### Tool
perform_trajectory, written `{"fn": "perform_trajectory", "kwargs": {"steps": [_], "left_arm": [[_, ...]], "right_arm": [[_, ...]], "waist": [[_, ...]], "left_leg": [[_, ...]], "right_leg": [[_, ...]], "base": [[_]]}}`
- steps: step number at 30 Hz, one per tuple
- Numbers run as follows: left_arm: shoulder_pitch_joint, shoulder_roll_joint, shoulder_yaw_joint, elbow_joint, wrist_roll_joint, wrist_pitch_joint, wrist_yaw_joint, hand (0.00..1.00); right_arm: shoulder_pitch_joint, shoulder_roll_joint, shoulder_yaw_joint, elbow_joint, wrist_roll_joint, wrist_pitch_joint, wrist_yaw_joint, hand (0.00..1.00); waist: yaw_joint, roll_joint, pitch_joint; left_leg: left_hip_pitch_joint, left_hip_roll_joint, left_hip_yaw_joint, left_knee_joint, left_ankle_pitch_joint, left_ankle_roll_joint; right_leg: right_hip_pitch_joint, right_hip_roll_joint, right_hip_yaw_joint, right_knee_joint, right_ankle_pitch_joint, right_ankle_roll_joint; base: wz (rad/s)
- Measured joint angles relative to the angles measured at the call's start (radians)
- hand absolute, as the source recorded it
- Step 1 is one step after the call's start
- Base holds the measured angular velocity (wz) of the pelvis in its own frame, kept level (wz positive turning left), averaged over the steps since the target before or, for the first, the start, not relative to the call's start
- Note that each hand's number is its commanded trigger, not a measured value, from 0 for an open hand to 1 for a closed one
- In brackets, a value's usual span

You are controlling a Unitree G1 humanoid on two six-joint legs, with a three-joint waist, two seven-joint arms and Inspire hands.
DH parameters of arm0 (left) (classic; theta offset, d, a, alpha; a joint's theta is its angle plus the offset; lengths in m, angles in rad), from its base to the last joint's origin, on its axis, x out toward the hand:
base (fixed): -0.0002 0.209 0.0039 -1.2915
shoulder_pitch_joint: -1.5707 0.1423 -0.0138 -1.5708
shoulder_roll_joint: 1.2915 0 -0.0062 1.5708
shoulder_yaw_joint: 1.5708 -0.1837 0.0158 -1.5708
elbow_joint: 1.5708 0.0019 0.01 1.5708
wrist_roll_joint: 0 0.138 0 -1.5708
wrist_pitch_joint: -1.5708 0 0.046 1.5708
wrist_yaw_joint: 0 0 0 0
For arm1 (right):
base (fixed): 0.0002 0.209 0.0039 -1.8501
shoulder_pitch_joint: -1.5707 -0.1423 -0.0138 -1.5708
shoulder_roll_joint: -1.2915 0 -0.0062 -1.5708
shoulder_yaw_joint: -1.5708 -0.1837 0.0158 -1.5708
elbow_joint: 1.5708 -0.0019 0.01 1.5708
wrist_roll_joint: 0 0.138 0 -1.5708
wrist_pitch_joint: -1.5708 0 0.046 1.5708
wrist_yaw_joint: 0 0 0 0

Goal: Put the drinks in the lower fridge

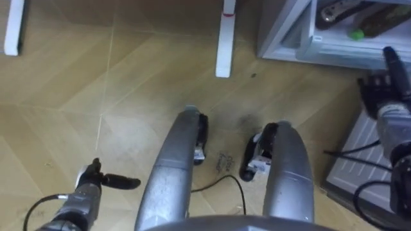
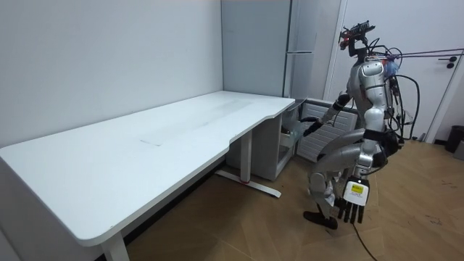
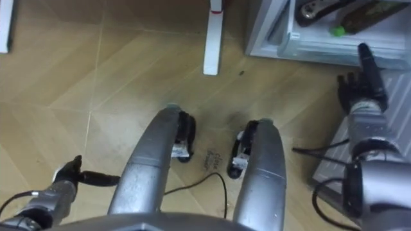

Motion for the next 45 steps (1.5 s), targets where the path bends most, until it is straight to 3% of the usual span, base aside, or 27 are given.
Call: {"fn": "perform_trajectory", "kwargs": {"steps": [2, 9, 14, 18, 22, 30, 33, 35, 37, 45], "left_arm": [[0.009, 0.01, 0.0, -0.003, 0.0, 0.0, 0.0, 0.0], [0.065, 0.022, -0.015, -0.083, -0.008, -0.012, -0.001, 0.0], [0.138, 0.03, -0.015, -0.136, -0.008, -0.026, -0.001, 0.0], [0.162, 0.031, -0.015, -0.153, -0.008, -0.027, -0.001, 0.0], [0.173, 0.034, -0.009, -0.153, -0.014, -0.033, -0.002, 0.0], [0.244, 0.036, 0.006, -0.201, -0.022, -0.043, -0.006, 0.0], [0.266, 0.037, 0.005, -0.204, -0.021, -0.046, -0.006, 0.0], [0.295, 0.041, 0.005, -0.219, -0.022, -0.046, -0.005, 0.0], [0.319, 0.041, 0.001, -0.226, -0.022, -0.046, -0.005, 0.0], [0.356, 0.048, 0.001, -0.315, -0.024, -0.058, -0.005, 0.0]], "right_arm": [[0.001, -0.001, 0.01, -0.005, -0.009, 0.002, -0.017, 0.0], [-0.009, -0.012, 0.039, -0.032, -0.018, 0.001, -0.07, 0.0], [-0.032, -0.027, 0.039, -0.079, -0.01, -0.001, -0.172, 0.0], [-0.036, -0.029, 0.041, -0.117, -0.012, -0.021, -0.233, 0.0], [-0.036, -0.029, 0.043, -0.146, -0.013, -0.023, -0.265, 0.0], [-0.066, -0.051, 0.051, -0.16, -0.023, -0.024, -0.307, 0.0], [-0.076, -0.053, 0.051, -0.166, -0.05, -0.03, -0.311, 0.0], [-0.075, -0.058, 0.072, -0.194, -0.05, -0.057, -0.321, 0.0], [-0.071, -0.071, 0.12, -0.224, -0.05, -0.058, -0.335, 0.0], [-0.07, -0.082, 0.24, -0.383, -0.05, -0.068, -0.437, 0.0]], "waist": [[0.002, -0.01, 0.0015], [0.002, -0.015, 0.0033], [0.003, -0.018, 0.0035], [0.001, -0.023, 0.0064], [0.005, -0.035, 0.0123], [0.025, -0.041, 0.0125], [0.025, -0.041, 0.0123], [0.031, -0.042, 0.0125], [0.031, -0.042, 0.0125], [0.031, -0.042, 0.0126]], "left_leg": [[-0.007, -0.002, -0.006, 0.003, -0.002, 0.0], [-0.011, -0.003, 0.001, 0.005, -0.008, 0.007], [-0.012, -0.006, 0.006, 0.001, -0.009, 0.009], [-0.009, -0.019, 0.005, -0.007, -0.006, 0.005], [-0.01, -0.02, 0.002, -0.01, -0.007, 0.004], [-0.017, -0.022, -0.006, -0.013, -0.01, -0.001], [-0.017, -0.035, -0.015, -0.013, -0.009, -0.005], [-0.016, -0.033, -0.016, -0.011, -0.01, -0.006], [-0.01, -0.032, -0.014, -0.012, -0.011, -0.009], [0.0, -0.022, -0.019, -0.024, 0.001, -0.027]], "right_leg": [[0.001, -0.007, -0.013, 0.002, -0.006, -0.003], [-0.005, -0.008, -0.006, 0.001, -0.009, 0.004], [-0.01, -0.013, 0.001, 0.002, -0.01, 0.007], [-0.01, -0.024, 0.001, 0.005, -0.017, 0.01], [-0.009, -0.026, 0.0, 0.007, -0.024, 0.005], [-0.009, -0.046, -0.02, 0.009, -0.037, -0.009], [-0.003, -0.058, -0.031, 0.017, -0.043, -0.012], [-0.002, -0.06, -0.029, 0.02, -0.049, -0.005], [-0.002, -0.06, -0.024, 0.02, -0.049, -0.006], [-0.001, -0.055, -0.027, 0.016, -0.041, -0.026]], "base": [[0.12], [-0.02], [0.0], [0.1], [0.04], [0.05], [0.16], [0.08], [-0.12], [-0.05]]}}
